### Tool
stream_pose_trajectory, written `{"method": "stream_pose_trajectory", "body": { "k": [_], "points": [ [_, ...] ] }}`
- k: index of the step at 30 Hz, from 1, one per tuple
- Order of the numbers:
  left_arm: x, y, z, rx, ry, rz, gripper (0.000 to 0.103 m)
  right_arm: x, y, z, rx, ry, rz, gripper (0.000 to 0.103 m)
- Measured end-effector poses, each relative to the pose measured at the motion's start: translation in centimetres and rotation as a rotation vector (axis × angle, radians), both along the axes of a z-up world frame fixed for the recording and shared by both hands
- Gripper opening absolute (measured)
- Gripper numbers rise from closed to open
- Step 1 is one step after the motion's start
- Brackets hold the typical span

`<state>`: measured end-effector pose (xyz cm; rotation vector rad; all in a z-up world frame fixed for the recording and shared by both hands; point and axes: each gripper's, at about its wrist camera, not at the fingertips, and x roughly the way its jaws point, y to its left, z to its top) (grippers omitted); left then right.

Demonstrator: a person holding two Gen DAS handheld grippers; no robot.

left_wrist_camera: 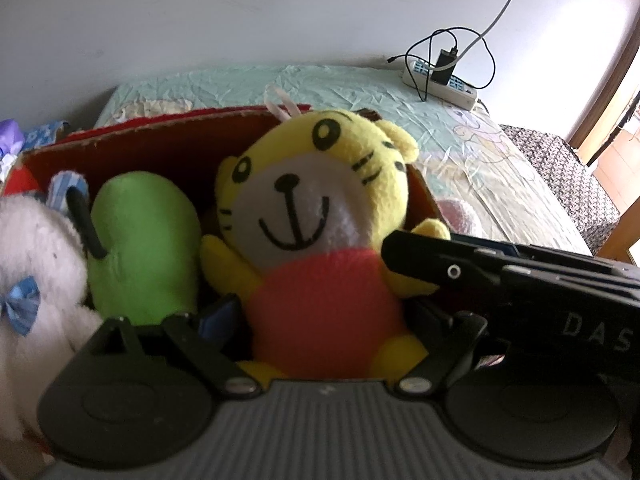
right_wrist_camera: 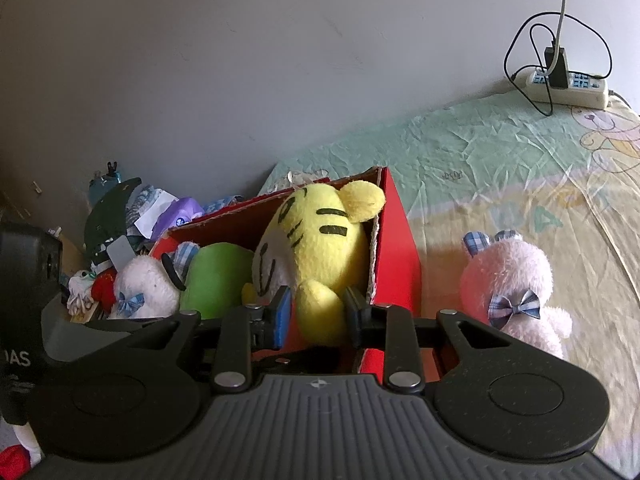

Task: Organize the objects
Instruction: 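Hold the tiger plush in the box and open both grippers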

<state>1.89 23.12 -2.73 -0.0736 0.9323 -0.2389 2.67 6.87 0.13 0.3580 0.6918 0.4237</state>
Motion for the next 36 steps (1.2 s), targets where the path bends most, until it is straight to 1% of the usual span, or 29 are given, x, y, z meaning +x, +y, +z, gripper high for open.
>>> {"method": "stream_pose_trajectory", "body": {
  "k": [9, 15, 22, 25, 36],
  "points": [
    [-0.31, -0.21, -0.20, 0.013, -0.007, 0.019, 0.087, -0.13, -0.28, -0.11, 0.005, -0.009, 0.005, 0.029],
    [-0.44, -0.38, -0.24, 0.017, -0.017, 0.025, 0.087, -0.22, 0.02, -0.04, -0.012, -0.016, 0.001, 0.029],
    [-0.48, -0.14, -0.35, 0.002, -0.013, 0.029, 0.087, -0.29, 0.12, -0.06, -0.014, -0.018, -0.008, 0.029],
    [-0.57, -0.23, -0.29, 0.015, -0.011, 0.030, 0.087, -0.26, 0.09, -0.07, -0.013, -0.012, -0.002, 0.029],
    [-0.68, -0.73, -0.20, 0.058, 0.009, 0.094, 0.087, -0.07, -0.40, -0.10, 0.014, -0.002, 0.016, 0.029]
  ]
}}
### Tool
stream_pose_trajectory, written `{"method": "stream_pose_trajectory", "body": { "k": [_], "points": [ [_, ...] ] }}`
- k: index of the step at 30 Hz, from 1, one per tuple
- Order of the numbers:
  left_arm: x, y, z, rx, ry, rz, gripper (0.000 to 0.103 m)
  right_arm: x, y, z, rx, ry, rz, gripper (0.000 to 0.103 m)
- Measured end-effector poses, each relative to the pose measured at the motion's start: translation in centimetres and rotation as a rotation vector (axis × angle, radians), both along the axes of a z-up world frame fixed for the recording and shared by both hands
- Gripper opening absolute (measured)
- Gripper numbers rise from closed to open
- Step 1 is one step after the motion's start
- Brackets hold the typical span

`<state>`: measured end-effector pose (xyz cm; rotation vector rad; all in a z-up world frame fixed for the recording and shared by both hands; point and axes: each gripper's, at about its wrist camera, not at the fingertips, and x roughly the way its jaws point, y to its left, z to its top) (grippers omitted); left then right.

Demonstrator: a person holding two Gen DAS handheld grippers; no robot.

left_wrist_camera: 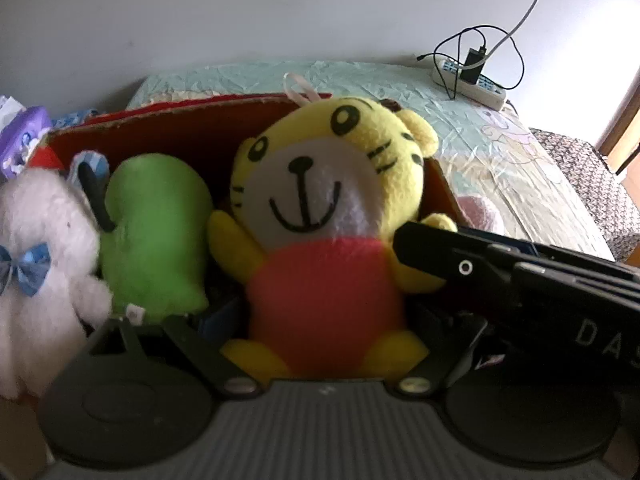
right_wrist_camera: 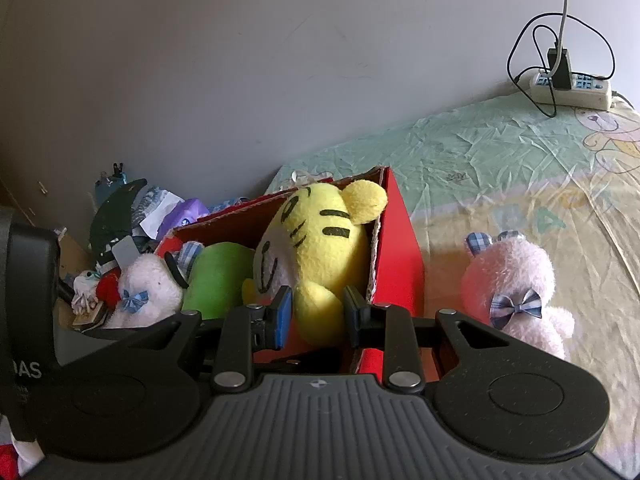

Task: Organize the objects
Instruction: 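Hold the tiger plush in the box and open both grippers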

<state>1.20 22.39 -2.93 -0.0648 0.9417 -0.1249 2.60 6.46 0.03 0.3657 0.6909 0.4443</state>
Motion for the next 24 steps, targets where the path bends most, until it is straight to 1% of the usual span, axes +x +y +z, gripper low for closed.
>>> {"method": "stream_pose_trajectory", "body": {
  "k": [4, 7, 15, 19, 24],
  "points": [
    [0.1, -0.4, 0.2, 0.034, 0.003, 0.014, 0.087, 0.1, -0.1, 0.0, 0.000, 0.002, 0.021, 0.029],
    [0.1, -0.9, 0.3, 0.065, -0.004, 0.011, 0.087, 0.4, -0.5, 0.0, 0.014, 0.010, 0.049, 0.029],
    [0.1, -1.7, 0.6, 0.117, -0.004, 0.046, 0.087, 0.8, -1.4, -0.2, 0.057, 0.018, 0.103, 0.029],
    [-0.2, -1.6, 0.5, 0.115, 0.003, 0.076, 0.087, 1.0, -1.4, -0.2, 0.062, 0.024, 0.111, 0.029],
    [-0.2, -1.7, 0.7, 0.119, 0.006, 0.082, 0.087, 1.0, -1.2, -0.1, 0.041, 0.033, 0.106, 0.029]
  ]
}}
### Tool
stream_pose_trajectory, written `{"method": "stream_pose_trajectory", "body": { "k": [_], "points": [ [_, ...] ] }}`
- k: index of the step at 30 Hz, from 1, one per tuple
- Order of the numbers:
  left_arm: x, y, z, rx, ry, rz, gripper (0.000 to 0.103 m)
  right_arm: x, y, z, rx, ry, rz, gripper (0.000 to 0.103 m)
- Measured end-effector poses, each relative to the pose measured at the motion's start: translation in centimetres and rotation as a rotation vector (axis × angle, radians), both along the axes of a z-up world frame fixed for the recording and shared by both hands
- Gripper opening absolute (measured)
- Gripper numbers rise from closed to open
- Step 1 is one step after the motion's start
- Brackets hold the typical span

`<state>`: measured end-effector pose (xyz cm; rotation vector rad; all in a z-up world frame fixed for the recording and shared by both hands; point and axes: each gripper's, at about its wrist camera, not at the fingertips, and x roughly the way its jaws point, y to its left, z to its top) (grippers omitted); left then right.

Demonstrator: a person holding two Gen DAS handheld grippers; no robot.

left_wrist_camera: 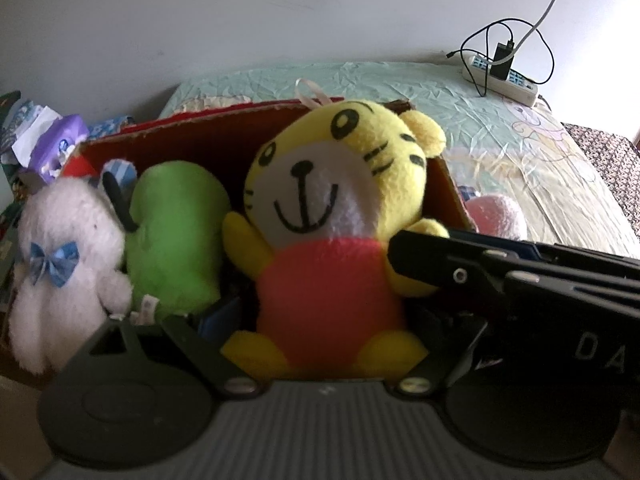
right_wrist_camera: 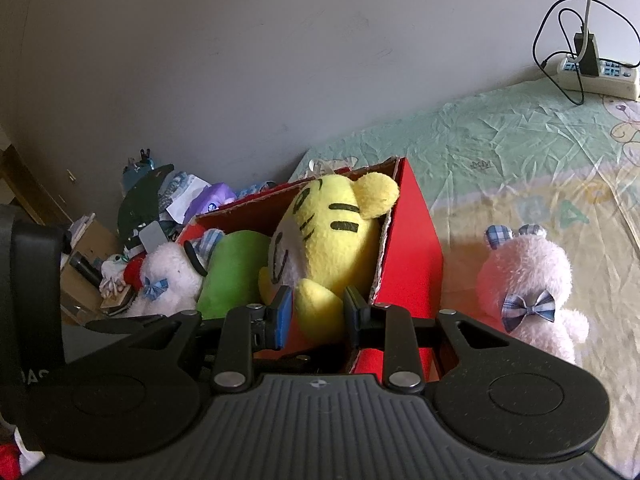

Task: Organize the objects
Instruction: 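Hold the tiger plush in the box and open both grippers, then withdraw both grippers from the box and move to the pink bunny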

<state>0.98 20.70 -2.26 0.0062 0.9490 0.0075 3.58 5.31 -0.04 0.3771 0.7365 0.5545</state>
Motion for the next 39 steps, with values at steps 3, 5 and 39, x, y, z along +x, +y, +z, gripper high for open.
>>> {"method": "stream_pose_trajectory", "body": {
  "k": [3, 5, 39],
  "points": [
    [0.0, 0.0, 0.1, 0.000, 0.002, -0.005, 0.088, -0.2, 0.2, 0.0, -0.010, -0.004, -0.014, 0.029],
    [0.1, 0.0, 0.1, -0.005, 0.000, -0.019, 0.088, -0.3, 0.2, 0.0, -0.011, -0.003, -0.030, 0.029],
    [-1.3, 1.6, 3.0, -0.006, -0.063, -0.059, 0.087, -2.5, -0.7, 1.5, 0.095, 0.034, -0.125, 0.036]
  ]
}}
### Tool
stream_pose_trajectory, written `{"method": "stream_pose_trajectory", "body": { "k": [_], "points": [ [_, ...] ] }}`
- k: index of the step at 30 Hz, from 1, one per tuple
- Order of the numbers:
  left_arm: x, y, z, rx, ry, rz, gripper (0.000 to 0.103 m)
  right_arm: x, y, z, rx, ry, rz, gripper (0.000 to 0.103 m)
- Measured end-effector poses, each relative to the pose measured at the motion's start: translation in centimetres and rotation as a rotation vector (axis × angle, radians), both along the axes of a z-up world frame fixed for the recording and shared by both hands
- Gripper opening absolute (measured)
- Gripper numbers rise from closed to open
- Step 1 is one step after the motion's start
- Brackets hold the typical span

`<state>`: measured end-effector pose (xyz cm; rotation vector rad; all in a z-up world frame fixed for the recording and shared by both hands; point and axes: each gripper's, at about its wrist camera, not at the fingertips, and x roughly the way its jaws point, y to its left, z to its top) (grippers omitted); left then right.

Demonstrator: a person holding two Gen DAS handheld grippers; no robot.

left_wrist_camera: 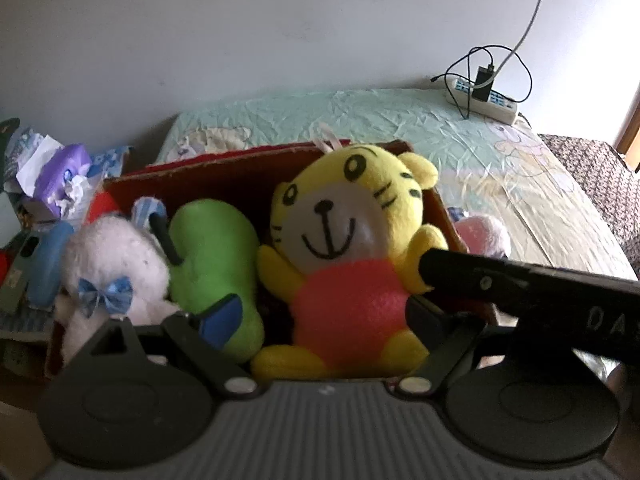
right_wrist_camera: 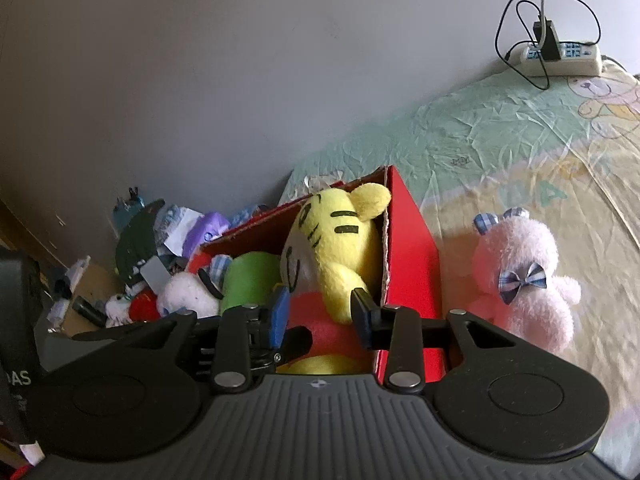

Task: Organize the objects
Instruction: 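Withdraw both grippers from the box and move to the pink bunny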

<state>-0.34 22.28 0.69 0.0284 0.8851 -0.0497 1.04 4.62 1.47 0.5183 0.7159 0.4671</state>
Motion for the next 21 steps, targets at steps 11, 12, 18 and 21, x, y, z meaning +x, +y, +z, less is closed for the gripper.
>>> {"method": "stream_pose_trajectory", "body": {
  "k": [11, 12, 18, 21],
  "points": [
    [-0.4, -1.4, 1.3, 0.004, -0.027, -0.064, 0.087, -1.0, -3.1, 0.5, 0.043, -0.026, -0.031, 0.035],
    [-0.4, -1.7, 1.3, 0.007, -0.029, -0.066, 0.087, -0.9, -3.6, 0.4, 0.050, -0.026, -0.031, 0.035],
    [0.0, -3.1, 1.3, -0.010, -0.016, -0.042, 0.087, -0.5, -7.0, 0.1, 0.074, -0.006, -0.015, 0.035],
    [-0.1, -3.9, 2.0, -0.029, -0.029, -0.036, 0.087, -0.1, -8.7, -0.3, 0.069, 0.013, 0.008, 0.035]
  ]
}}
